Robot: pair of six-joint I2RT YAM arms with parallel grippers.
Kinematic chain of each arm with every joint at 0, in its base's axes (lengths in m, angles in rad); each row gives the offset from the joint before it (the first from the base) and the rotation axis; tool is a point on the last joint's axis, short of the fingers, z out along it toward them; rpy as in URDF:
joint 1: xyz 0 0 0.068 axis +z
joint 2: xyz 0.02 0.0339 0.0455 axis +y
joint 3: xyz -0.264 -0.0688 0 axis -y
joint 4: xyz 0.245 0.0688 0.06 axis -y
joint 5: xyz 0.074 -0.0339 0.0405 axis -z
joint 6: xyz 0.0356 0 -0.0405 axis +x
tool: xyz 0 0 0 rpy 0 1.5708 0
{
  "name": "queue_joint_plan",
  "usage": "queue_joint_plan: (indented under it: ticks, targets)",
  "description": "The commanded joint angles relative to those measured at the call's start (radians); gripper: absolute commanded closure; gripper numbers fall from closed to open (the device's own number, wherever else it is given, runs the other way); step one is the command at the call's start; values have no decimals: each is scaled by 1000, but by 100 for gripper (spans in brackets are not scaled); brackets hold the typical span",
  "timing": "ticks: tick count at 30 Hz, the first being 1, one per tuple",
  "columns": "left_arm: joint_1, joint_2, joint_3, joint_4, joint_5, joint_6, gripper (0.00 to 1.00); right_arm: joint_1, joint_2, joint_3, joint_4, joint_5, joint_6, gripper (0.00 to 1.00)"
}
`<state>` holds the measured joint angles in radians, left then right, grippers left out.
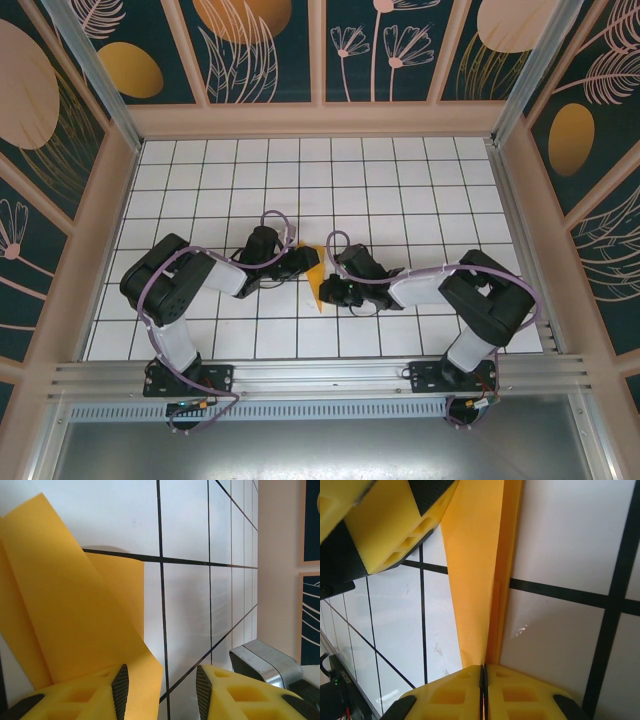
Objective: Fold a paper plane with a square sheet of paper (pick it up from the middle)
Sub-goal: Fold the wing for the fifth time at the center of the table.
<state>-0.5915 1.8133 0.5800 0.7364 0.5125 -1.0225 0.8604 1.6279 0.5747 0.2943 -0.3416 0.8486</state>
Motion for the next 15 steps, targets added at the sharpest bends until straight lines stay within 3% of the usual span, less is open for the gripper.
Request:
queue_joint_plan:
  ticks: [1,7,15]
  targets:
    - [-4,35,-14,-97,-49,24,56,8,-38,-6,-56,19,8,86]
    - [-4,36,-12,-100,-48,24,56,9,-73,-25,-6,-26,15,85]
    - [-5,38,-11,-100,-46,24,56,17,-4,-24,-12,-30,19,87]
